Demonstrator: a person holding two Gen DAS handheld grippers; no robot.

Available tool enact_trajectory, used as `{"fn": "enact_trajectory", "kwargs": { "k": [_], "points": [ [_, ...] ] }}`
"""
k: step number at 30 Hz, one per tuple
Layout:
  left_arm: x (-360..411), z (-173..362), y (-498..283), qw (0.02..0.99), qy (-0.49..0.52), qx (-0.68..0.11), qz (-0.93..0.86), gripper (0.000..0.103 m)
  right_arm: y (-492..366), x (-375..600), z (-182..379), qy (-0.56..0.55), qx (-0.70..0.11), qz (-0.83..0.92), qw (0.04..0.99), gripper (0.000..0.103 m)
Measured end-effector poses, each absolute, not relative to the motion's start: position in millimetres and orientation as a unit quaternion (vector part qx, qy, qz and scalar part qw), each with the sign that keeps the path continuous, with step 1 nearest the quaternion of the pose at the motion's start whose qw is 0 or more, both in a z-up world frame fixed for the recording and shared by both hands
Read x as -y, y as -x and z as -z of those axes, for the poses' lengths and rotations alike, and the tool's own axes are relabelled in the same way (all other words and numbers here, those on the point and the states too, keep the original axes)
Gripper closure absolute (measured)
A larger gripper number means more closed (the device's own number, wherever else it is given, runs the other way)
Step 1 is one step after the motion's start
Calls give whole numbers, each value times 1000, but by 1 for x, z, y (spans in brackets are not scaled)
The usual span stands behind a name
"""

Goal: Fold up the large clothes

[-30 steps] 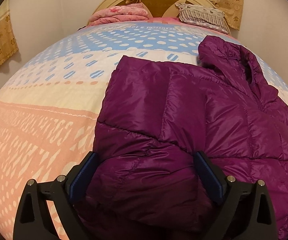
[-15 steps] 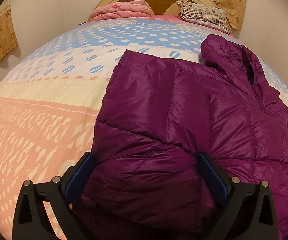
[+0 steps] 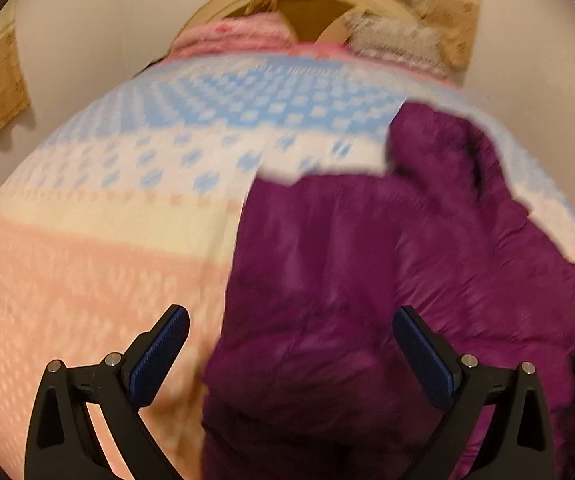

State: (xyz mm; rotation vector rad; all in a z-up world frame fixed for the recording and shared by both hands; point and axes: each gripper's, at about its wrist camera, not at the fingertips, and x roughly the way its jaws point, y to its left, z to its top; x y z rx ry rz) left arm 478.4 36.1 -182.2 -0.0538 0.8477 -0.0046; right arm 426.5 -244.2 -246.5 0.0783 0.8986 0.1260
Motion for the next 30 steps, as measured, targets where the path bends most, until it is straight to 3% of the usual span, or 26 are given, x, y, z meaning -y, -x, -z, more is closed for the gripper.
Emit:
{"fn": "enact_trajectory", "kwargs": {
  "k": [11,19,27,30],
  "points": [
    [7,130,-589,916,5,-398,59,1,-538,278,191,-88,-414,-85,902,31],
    [44,139,-669,909,-12,-410,73,1,-618,286,182,-92,-406,-88,905,27],
    [61,148,-732,904,-2,-417,93,1,-688,276,184,-92,-405,-98,905,13],
    [66,159,-758,897,9,-432,92,1,-711,270,187,-92,-403,-95,906,13]
  ]
}}
